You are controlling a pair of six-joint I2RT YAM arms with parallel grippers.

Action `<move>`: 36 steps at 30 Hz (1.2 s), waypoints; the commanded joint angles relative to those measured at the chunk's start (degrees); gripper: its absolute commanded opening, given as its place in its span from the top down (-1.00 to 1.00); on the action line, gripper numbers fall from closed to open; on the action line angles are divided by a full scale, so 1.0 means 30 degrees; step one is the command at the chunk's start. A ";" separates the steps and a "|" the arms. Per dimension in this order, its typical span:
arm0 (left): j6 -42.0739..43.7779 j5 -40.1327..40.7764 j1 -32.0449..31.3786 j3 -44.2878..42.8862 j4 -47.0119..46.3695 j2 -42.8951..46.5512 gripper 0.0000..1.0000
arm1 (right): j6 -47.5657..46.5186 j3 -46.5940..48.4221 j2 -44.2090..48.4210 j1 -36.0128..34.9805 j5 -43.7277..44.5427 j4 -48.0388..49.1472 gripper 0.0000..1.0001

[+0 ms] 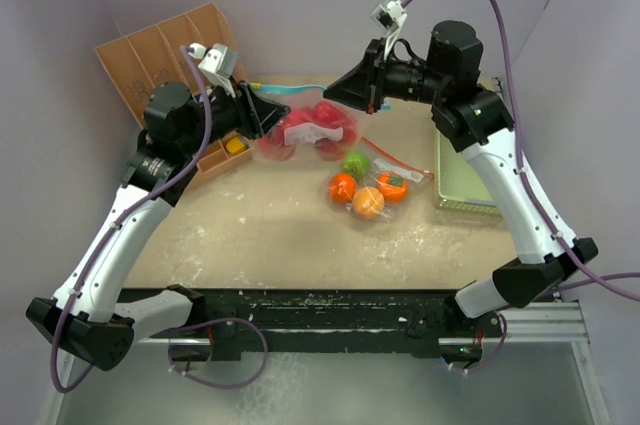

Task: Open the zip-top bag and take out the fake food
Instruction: Pick up the zipper food storage bag at the center of the board.

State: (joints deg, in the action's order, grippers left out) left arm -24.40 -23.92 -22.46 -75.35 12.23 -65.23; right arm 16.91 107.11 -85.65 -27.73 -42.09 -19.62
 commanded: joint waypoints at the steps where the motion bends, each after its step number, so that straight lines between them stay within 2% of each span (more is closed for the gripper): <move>1: -0.0581 -0.1431 0.0320 -0.0245 -0.2250 0.0467 0.46 | 0.1283 -0.0759 0.1163 0.0127 -0.1671 0.2383 1.00; 4: -0.0623 -0.1481 0.0443 -0.0231 -0.2223 0.0613 0.95 | 0.1135 -0.0981 0.1293 0.0185 -0.1606 0.2222 1.00; 5: -0.0625 -0.1393 0.0494 -0.0269 -0.2105 0.0664 1.00 | 0.1085 -0.1026 0.1342 0.0243 -0.1574 0.2143 1.00; 13: 0.0316 -0.2324 0.0675 -0.1191 -0.0859 0.0315 1.00 | -0.0226 -0.0787 0.1670 0.0307 -0.1708 0.1740 0.97; 15: 0.0650 -0.3461 0.0671 -0.1582 -0.0350 -0.0207 1.00 | -0.0464 -0.0576 0.1705 0.0306 -0.1823 0.1913 0.79; 19: 0.0540 -0.4996 0.0667 -0.1497 -0.0576 -0.0931 1.00 | -0.1088 0.0547 0.0853 0.0255 -0.1631 0.0765 0.28; 25: 0.0680 -0.5797 0.0682 -0.1564 -0.0428 -0.1464 1.00 | -0.1629 0.1617 -0.0434 -0.0654 -0.0565 0.0466 -0.09; 33: 0.0754 -0.5628 0.0679 -0.1695 -0.0282 -0.1614 1.00 | -0.3281 0.3197 -0.2856 -0.2858 0.0599 -0.1665 -0.11; 34: 0.0792 -0.5514 0.0673 -0.1628 -0.0270 -0.1541 1.00 | -0.3316 0.3103 -0.2931 -0.2988 0.0602 -0.1679 -0.08; 36: 0.0831 -0.5355 0.0688 -0.1551 -0.0179 -0.1404 1.00 | -0.3185 0.2585 -0.2762 -0.3030 0.0654 -0.1339 0.16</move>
State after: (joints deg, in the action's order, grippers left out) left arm -22.96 -39.42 -20.73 -78.06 14.52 -70.54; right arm 9.21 114.34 -94.78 -35.75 -41.47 -22.74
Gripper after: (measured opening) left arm 0.010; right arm 0.510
